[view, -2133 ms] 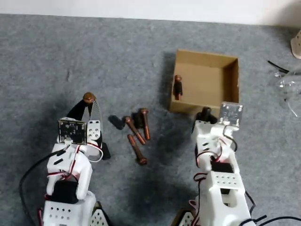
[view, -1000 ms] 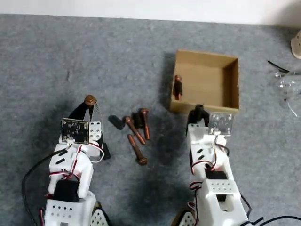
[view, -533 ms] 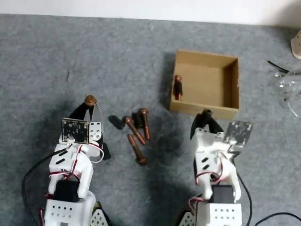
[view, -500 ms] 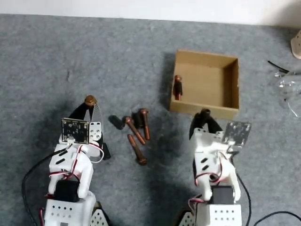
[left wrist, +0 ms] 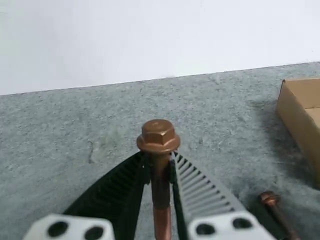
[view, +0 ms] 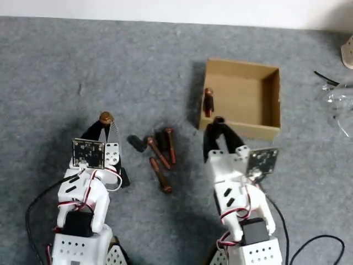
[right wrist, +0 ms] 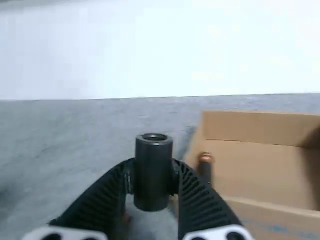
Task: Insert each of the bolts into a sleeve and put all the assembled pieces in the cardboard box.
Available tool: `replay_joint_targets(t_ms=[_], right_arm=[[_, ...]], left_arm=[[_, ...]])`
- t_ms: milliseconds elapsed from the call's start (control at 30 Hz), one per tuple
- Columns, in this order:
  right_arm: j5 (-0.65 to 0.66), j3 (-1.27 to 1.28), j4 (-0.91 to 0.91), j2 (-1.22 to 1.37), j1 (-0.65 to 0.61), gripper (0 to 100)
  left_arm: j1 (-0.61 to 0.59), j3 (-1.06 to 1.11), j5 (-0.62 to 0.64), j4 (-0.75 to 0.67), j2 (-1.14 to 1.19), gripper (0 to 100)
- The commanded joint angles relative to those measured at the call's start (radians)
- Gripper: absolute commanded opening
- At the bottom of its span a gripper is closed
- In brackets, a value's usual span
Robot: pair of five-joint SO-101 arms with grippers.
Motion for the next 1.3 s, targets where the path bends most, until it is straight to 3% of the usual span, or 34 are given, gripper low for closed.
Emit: replay_joint_targets(t_ms=[0,200,300,433,567,733,900,1267], right_arm=[[0.017,0.114,0.012,-0.012,-0.114,0.6],[0.02,0.114,0.074,-0.015,-0.278,0.6],[0.117,0.114,0.073,-0.019,-0.338,0.5],[0.262,0.114,0.076,-0.015,-0.415,0.5],[0.281,0.114,0.076,-0.019,-0.418,0.5],[0.282,0.12,0.113,-0.019,-0.404,0.5],[0.282,0.119,0.114,-0.019,-0.341,0.5],[0.284,0.116,0.113,-0.021,-0.343,0.5]], left_arm=[[0.116,0.019,0.002,-0.006,-0.012,1],[0.18,0.012,0.006,-0.14,-0.015,1],[0.188,-0.005,0.014,-0.278,-0.015,1],[0.188,-0.097,0.195,-0.362,-0.015,1],[0.191,-0.185,0.377,-0.233,-0.012,1],[0.294,-0.259,0.39,-0.025,-0.015,1],[0.397,-0.275,0.39,-0.002,-0.015,1],[0.46,-0.237,0.39,-0.003,-0.015,1]])
